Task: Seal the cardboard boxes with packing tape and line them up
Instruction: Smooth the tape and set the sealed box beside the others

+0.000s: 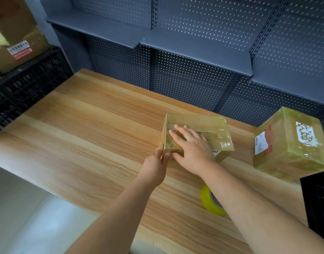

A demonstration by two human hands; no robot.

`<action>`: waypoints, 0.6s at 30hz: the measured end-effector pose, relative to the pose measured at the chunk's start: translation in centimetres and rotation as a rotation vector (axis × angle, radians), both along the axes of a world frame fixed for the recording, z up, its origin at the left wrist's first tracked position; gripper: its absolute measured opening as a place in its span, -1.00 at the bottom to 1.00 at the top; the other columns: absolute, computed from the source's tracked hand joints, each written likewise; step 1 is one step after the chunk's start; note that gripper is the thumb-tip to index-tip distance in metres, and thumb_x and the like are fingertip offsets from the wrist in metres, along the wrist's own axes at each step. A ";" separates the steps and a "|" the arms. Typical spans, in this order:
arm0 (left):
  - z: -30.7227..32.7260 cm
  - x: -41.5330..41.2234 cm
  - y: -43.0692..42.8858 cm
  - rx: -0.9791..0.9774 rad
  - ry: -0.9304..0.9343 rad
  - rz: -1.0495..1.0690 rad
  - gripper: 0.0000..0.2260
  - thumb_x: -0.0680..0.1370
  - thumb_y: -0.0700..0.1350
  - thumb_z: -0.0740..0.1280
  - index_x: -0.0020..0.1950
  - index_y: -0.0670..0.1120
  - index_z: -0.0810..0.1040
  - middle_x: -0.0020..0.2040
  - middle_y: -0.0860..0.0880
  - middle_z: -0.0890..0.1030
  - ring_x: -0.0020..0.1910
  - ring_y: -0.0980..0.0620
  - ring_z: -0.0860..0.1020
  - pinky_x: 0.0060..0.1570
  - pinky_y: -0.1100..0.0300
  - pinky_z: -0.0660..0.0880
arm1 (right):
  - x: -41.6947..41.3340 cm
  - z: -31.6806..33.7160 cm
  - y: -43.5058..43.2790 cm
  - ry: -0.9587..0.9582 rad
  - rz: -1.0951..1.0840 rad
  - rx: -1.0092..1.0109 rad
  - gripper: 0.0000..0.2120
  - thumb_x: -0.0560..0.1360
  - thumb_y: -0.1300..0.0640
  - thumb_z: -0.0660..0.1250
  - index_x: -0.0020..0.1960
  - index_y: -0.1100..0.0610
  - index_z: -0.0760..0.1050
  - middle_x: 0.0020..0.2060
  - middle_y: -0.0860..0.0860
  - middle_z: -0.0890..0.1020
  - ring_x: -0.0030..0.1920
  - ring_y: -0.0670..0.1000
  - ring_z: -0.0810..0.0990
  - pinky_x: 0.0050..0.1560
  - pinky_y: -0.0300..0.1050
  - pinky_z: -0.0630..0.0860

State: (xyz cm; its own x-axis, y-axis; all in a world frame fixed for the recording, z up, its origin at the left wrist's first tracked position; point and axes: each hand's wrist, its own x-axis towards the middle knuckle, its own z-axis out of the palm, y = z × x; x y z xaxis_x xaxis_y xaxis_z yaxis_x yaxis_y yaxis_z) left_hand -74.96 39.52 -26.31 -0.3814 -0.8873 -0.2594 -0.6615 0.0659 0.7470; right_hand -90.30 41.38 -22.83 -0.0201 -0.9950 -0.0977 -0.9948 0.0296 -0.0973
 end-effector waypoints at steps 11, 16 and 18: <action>-2.0 0.3 -1.3 0.079 -0.387 -0.200 -0.54 0.69 0.07 -0.12 0.59 0.02 0.06 0.55 0.03 0.24 0.58 0.05 -0.08 0.51 -0.18 -0.07 | -0.4 -0.1 0.2 -0.020 0.011 0.006 -0.30 0.60 -0.26 0.12 0.59 -0.14 -0.15 0.55 -0.25 -0.13 0.57 -0.12 -0.16 0.54 -0.02 -0.06; -0.9 1.0 -0.4 -0.091 -0.013 0.050 -0.49 0.64 0.07 0.18 0.57 -0.06 0.21 0.48 -0.07 0.37 0.50 -0.04 0.26 0.46 0.09 0.22 | -0.8 -0.2 0.1 -0.099 -0.021 0.024 -0.28 0.57 -0.23 0.22 0.58 -0.17 -0.08 0.55 -0.28 -0.13 0.56 -0.15 -0.16 0.57 0.02 0.00; 0.1 1.1 0.0 -0.255 0.114 0.131 -0.56 0.60 0.04 0.29 0.43 -0.11 0.45 0.37 -0.08 0.51 0.38 -0.04 0.43 0.31 0.33 0.27 | -0.7 -0.5 0.4 -0.124 -0.041 -0.048 -0.31 0.55 -0.18 0.29 0.58 -0.16 0.05 0.58 -0.22 -0.08 0.57 -0.09 -0.11 0.53 -0.02 0.02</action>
State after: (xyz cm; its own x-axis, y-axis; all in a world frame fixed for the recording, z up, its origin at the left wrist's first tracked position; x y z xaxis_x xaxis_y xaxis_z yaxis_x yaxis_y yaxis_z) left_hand -73.89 39.57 -26.23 -0.2728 -0.9619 0.0153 -0.5898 0.1798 0.7873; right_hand -90.96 41.76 -23.33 -0.0517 -0.9972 -0.0543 -0.9730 0.0625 -0.2222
